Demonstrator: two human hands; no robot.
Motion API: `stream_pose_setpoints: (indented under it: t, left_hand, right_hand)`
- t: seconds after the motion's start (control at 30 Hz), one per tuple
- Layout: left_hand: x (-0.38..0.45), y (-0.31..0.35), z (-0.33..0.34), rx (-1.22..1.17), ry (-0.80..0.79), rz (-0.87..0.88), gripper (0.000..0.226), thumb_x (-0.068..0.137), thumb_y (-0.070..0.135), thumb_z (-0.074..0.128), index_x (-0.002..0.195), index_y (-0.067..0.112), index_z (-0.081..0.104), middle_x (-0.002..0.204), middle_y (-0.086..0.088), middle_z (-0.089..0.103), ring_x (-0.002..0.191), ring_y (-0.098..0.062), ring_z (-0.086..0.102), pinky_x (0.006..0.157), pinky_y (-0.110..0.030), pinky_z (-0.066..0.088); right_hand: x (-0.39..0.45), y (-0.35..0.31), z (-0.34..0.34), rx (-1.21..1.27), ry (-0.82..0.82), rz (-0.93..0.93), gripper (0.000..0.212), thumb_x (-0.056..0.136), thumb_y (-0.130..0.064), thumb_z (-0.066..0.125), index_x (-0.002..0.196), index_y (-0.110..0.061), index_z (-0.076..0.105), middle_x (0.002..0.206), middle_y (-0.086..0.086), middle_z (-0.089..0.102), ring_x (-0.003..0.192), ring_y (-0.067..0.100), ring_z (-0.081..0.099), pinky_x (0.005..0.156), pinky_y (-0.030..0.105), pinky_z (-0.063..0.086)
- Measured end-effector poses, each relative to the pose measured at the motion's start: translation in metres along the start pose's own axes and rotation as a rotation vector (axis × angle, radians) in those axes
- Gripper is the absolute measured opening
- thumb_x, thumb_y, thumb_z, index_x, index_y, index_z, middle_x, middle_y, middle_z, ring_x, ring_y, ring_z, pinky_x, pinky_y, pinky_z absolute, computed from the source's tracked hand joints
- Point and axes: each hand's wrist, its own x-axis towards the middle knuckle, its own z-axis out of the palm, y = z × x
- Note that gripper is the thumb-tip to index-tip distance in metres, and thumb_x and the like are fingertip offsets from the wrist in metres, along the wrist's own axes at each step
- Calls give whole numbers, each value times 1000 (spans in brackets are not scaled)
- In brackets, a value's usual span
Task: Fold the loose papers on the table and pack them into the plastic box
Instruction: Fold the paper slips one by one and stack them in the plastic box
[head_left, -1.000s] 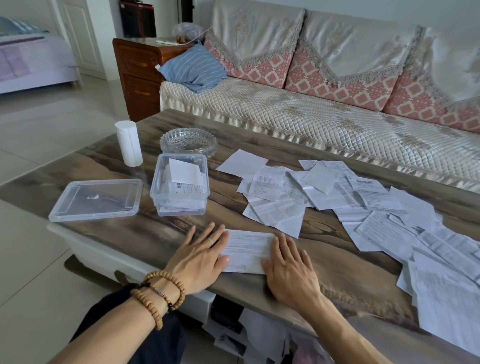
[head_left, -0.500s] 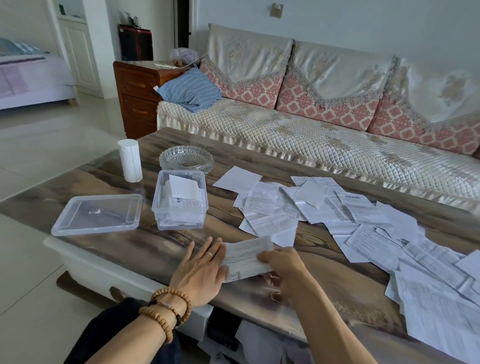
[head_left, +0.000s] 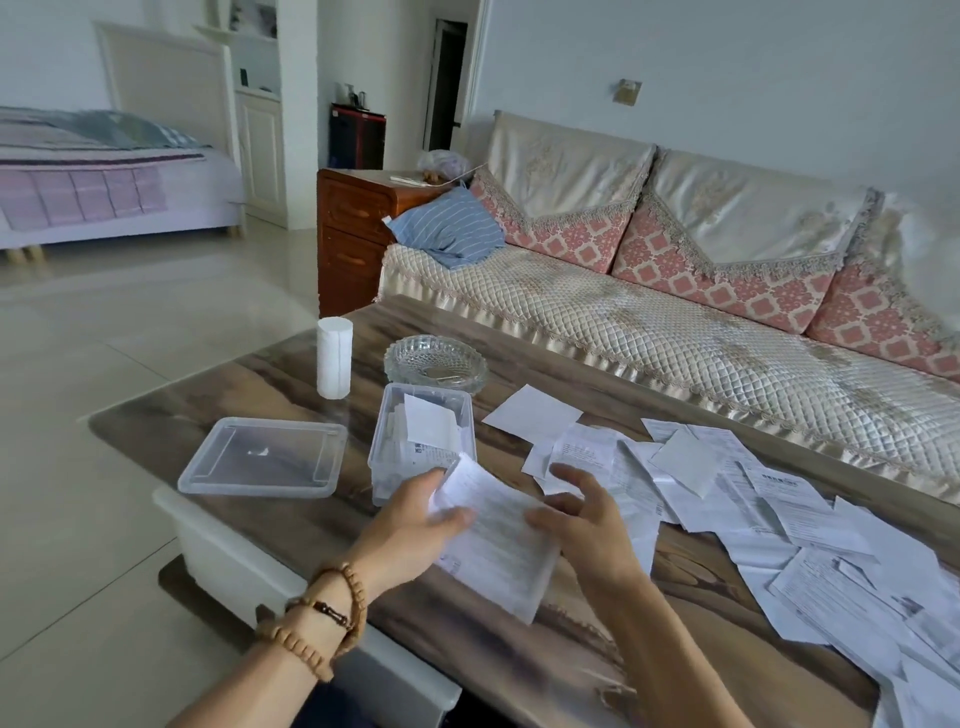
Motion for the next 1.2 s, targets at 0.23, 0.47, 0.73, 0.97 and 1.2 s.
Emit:
stream_pose_setpoints:
  t: [0.23, 0.47, 0.73, 0.97, 1.2]
  left_hand:
    - [42, -1, -60, -143, 347, 85, 25, 90, 29, 66, 114, 29, 58, 110, 6, 62, 104, -14, 60, 86, -31, 50]
    - [56, -39, -74, 94, 426, -24, 24, 99, 19, 51, 122, 19, 57, 111, 5, 63, 98, -10, 57, 86, -25, 45]
    - [76, -56, -66, 93, 366, 5, 22, 101, 24, 47, 120, 19, 58, 109, 7, 65, 90, -5, 55, 61, -5, 36]
    - [80, -64, -66, 128, 360, 46, 26, 102, 31, 43, 121, 19, 57, 109, 4, 67, 92, -9, 59, 63, -7, 38]
    - [73, -56, -72, 163, 321, 45, 27, 101, 24, 45, 125, 15, 55, 114, 2, 66, 100, -13, 61, 86, -27, 49]
  right_hand:
    - [69, -62, 36, -355, -216, -60, 51, 75, -4, 74, 124, -9, 60, 93, 18, 68, 80, 26, 64, 77, 46, 54]
    - [131, -54, 105, -591, 61, -41, 66, 82, 2, 55, 139, -22, 34, 107, 8, 59, 92, 27, 59, 66, 32, 52]
    - [140, -27, 142, -1460, -191, -303, 60, 81, -47, 71, 136, -30, 53, 145, 7, 29, 133, 31, 32, 109, 42, 33]
    - [158, -19, 155, -1472, -478, -344, 52, 87, -43, 66, 136, -36, 53, 134, 4, 48, 128, 26, 46, 106, 43, 39]
    - [152, -39, 147, -1344, -410, -369, 49, 90, -35, 67, 136, -23, 55, 146, 2, 46, 133, 22, 44, 111, 39, 35]
